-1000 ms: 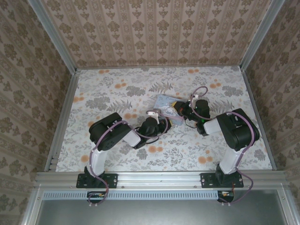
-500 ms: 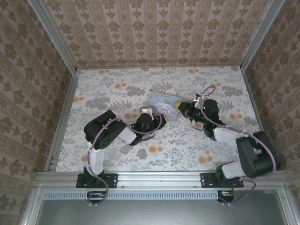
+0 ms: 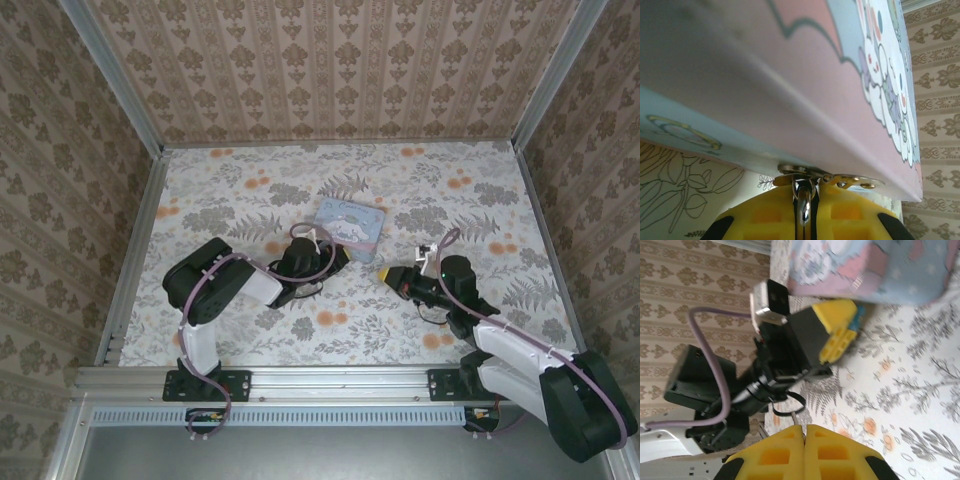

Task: Unlock the padlock with the key

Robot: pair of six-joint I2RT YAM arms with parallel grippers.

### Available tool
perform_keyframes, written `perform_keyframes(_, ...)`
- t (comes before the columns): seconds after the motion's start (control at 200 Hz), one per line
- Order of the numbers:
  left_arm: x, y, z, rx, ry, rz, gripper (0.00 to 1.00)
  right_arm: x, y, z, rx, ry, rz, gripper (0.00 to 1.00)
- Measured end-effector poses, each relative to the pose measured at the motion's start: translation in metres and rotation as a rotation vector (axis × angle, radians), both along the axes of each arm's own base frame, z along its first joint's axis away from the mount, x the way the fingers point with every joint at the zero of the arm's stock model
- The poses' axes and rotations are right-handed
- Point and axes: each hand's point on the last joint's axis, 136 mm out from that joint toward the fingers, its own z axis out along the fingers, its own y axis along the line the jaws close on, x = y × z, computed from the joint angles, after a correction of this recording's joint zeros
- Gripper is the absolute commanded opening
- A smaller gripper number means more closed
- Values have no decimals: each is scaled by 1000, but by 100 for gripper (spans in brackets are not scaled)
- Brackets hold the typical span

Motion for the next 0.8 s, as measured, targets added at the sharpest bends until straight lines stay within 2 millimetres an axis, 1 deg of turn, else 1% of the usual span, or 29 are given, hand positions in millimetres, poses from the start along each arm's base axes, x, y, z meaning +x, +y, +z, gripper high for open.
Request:
perform_keyframes(0.155, -3, -1, 9, -85, 32, 8, 0, -13, 8, -24, -31, 74, 23, 0)
perform_keyframes(0.345, -7, -1, 17, -172, 58, 18, 0, -15, 16, -40, -57, 112, 28, 0)
perform_keyframes(0.45, -11, -2, 18, -177, 63, 16, 0, -11, 16, -46, -62, 122, 11, 0)
perform_keyframes(0.55, -18, -3, 17, -156, 81, 5, 0, -8, 17, -48, -61, 122, -1, 0)
perform_keyframes(0.72, -38, -1, 16, -54, 126, -33, 0, -5, 20, -48, -60, 109, -6, 0)
perform_keyframes(0.8, -44, 1, 17, -15, 127, -50, 0, -2, 21, -47, -62, 105, -9, 0)
